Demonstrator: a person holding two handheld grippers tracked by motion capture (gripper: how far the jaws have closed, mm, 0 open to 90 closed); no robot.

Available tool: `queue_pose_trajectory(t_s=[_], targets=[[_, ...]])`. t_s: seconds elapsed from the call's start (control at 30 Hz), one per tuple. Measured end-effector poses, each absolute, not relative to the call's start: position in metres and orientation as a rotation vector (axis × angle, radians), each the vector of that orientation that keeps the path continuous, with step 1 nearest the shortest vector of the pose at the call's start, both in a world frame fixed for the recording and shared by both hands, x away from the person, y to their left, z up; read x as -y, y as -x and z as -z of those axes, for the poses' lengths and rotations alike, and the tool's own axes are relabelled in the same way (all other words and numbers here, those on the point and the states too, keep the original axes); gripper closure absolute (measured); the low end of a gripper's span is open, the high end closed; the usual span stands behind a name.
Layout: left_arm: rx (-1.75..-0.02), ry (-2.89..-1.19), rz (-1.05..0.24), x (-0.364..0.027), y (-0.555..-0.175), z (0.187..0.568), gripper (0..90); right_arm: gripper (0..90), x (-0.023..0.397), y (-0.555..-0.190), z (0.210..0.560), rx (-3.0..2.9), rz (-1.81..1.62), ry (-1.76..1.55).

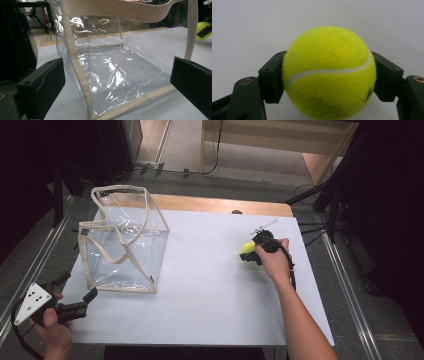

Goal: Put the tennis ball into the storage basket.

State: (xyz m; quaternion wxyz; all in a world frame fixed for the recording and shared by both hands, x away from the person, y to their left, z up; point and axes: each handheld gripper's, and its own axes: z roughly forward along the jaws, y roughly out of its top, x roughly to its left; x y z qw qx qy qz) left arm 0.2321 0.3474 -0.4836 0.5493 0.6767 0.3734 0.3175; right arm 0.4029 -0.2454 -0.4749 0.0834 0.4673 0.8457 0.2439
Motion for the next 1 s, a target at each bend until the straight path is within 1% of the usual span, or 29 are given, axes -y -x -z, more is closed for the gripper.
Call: queue_pose_trajectory(t_s=[0.5,1.0], targets=[[-0.882,-1.604,-0.748,-0.348,-0.232,0.484,0.2,23.6,0.216,-0.403,0.458,-2.572,-0.76,-1.295],[-0.883,-1.6,-0.745,-0.348,-0.232,0.484,0.2,23.6,0.192,-0.406,0.453,-2.616,-0.779,-1.22]])
